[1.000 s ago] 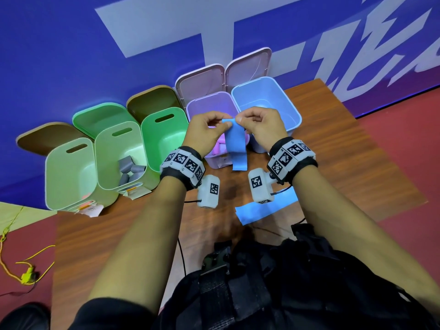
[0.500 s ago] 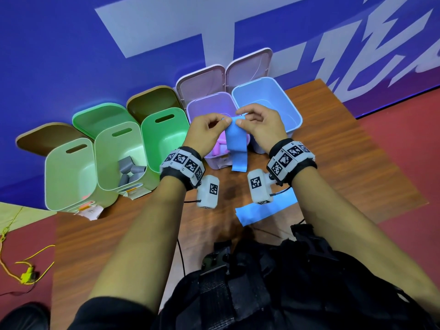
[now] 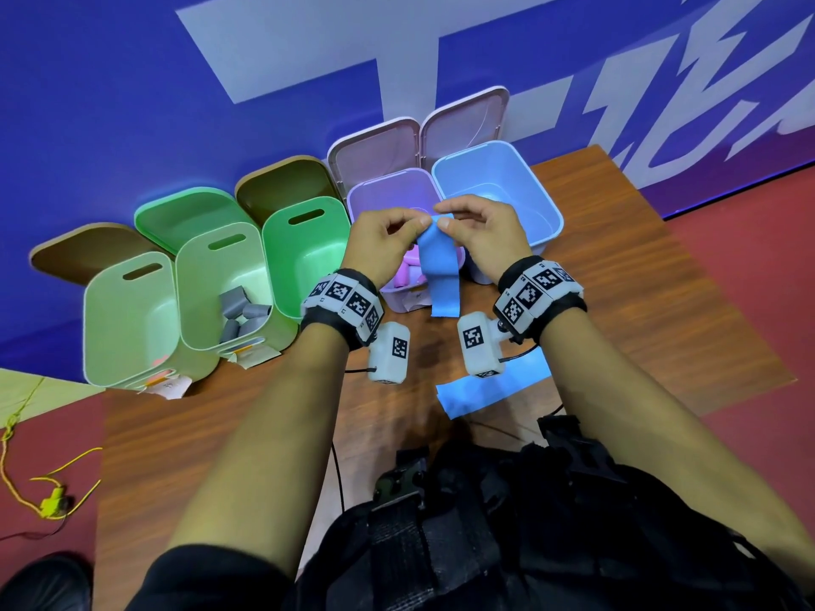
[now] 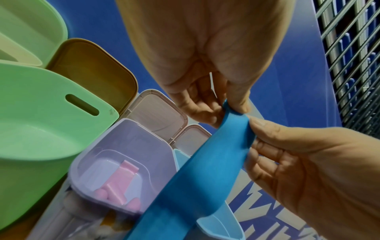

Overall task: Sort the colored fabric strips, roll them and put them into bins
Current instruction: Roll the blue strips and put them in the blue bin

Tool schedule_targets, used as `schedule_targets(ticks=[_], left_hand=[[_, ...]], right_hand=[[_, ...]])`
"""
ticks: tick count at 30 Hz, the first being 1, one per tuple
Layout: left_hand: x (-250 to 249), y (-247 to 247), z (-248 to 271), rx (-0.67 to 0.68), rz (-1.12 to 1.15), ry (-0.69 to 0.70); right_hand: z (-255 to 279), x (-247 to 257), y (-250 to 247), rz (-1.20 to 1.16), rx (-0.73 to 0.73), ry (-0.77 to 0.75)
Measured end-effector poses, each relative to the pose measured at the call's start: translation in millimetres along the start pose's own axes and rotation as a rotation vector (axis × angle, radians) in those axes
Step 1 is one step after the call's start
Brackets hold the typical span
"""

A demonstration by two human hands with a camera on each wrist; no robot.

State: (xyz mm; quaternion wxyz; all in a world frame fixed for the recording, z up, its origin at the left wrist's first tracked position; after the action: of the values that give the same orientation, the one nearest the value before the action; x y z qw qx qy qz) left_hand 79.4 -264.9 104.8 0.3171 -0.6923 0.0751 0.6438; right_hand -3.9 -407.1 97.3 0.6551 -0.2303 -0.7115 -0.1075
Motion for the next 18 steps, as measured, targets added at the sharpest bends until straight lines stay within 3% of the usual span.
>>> schedule_targets(ticks=[9,18], left_hand=[[3.7,-2.5,2.8,0.004,0.031,-0.008],[0.3,-5.9,4.6,-0.019,0.044,-0.021]], right_hand=[[0.6,-4.4,1.8,-0.045,-0.068,0.010],[3.4,-1.7,3.8,-0.063,0.021,0.001]])
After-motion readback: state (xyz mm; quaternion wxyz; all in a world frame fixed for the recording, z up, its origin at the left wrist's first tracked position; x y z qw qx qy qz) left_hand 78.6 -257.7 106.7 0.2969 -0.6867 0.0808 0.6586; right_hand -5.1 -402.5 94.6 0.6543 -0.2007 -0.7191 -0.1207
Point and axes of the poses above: each hand's wrist, its own z-axis away from the middle knuckle, its own y-axis out of the palm, x = y × z, the point moved 5 cm from there along -z, towards the middle knuckle, and after that the axes turned 5 degrees about -y, right-handed, at the moved point
